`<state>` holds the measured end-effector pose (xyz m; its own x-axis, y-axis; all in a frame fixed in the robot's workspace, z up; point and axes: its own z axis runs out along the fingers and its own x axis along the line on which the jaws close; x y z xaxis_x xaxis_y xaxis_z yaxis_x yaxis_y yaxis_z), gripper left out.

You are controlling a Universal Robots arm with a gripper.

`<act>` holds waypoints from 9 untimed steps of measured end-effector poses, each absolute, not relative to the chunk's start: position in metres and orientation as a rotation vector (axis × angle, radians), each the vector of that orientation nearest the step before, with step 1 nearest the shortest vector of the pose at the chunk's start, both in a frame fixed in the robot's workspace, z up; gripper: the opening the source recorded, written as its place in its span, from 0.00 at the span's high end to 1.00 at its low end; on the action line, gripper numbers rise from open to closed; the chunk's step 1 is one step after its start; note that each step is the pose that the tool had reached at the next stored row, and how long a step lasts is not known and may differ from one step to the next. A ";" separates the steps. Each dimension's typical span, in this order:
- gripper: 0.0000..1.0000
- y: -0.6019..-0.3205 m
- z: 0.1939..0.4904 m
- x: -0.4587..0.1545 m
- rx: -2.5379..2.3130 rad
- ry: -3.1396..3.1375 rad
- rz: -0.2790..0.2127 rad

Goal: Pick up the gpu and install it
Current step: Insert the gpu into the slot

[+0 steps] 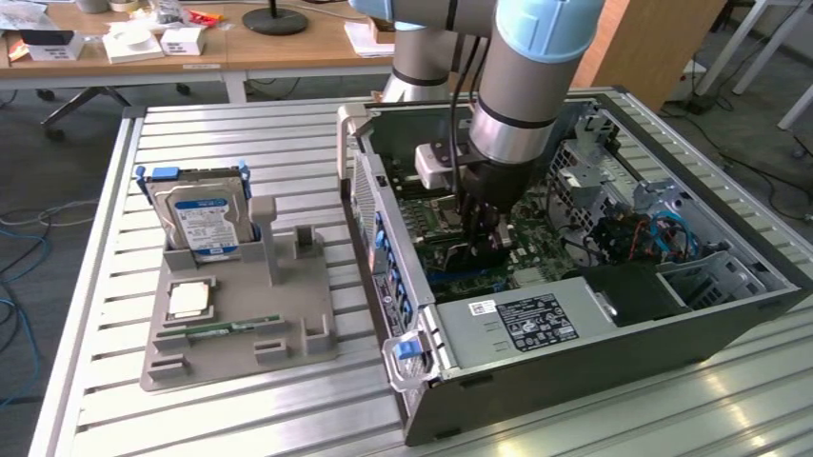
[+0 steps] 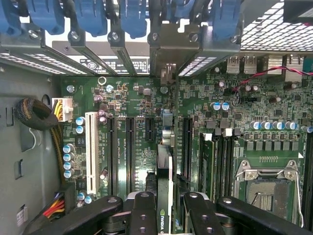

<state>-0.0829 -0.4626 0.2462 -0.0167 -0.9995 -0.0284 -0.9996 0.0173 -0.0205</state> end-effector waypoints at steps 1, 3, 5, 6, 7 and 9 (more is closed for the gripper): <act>0.74 -0.463 0.246 -0.083 -2.178 2.216 0.008; 0.74 -0.463 0.246 -0.083 -2.178 2.216 0.008; 0.74 -0.463 0.246 -0.083 -2.178 2.215 0.008; 0.74 -0.463 0.246 -0.083 -2.178 2.215 0.008; 0.74 -0.463 0.246 -0.083 -2.178 2.215 0.008; 0.74 -0.463 0.246 -0.083 -2.178 2.215 0.008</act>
<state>-0.0829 -0.4626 0.2459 -0.0167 -0.9994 -0.0287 -0.9996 0.0173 -0.0206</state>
